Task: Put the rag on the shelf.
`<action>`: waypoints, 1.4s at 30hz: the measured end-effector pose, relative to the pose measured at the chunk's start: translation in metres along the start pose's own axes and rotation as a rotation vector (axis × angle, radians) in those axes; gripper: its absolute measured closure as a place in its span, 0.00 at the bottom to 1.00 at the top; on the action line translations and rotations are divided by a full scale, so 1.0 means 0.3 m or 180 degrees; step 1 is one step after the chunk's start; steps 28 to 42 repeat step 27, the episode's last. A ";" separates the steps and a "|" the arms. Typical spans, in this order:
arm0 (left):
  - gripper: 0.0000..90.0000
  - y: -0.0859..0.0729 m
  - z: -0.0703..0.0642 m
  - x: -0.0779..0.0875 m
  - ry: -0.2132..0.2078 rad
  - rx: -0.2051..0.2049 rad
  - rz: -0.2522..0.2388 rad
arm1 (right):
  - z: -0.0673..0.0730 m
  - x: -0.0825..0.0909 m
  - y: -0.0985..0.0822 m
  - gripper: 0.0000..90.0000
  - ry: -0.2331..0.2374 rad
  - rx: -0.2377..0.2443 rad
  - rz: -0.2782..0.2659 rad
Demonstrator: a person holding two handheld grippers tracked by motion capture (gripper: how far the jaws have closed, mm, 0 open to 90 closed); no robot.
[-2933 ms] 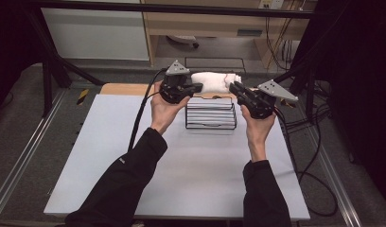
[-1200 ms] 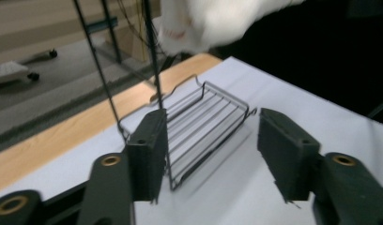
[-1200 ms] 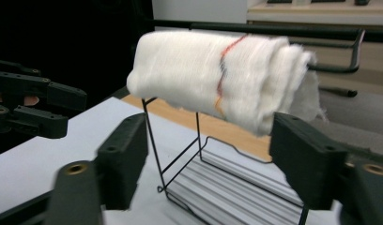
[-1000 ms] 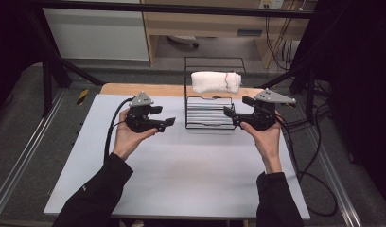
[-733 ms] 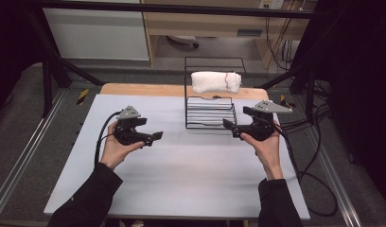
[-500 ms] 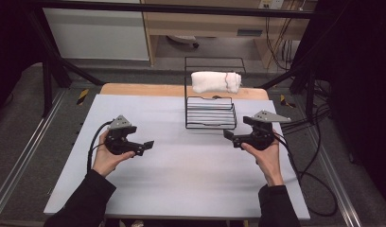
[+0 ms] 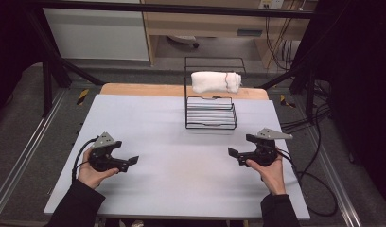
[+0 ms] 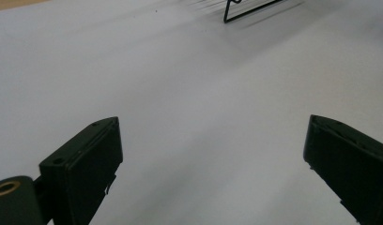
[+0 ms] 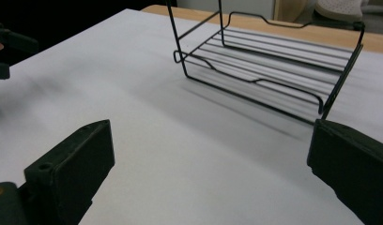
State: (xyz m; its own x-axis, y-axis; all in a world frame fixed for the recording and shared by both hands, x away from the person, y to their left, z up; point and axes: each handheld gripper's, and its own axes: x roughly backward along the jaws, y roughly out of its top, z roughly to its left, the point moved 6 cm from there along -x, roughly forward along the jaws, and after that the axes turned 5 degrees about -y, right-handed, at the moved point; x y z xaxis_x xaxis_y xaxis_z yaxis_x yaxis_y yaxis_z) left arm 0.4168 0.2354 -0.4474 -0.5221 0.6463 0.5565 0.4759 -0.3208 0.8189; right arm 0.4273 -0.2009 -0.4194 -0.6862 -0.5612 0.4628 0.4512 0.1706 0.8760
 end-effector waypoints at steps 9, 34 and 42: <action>0.06 -0.091 0.034 0.036 0.0031 0.0095 0.0035 | -0.023 0.014 -0.132 0.00 0.0035 0.0009 0.0221; 0.06 -0.140 0.031 0.048 0.0065 0.0024 0.0075 | -0.046 0.040 -0.216 0.00 -0.0002 -0.0020 0.0325; 0.06 -0.140 0.031 0.048 0.0065 0.0024 0.0075 | -0.046 0.040 -0.216 0.00 -0.0002 -0.0020 0.0325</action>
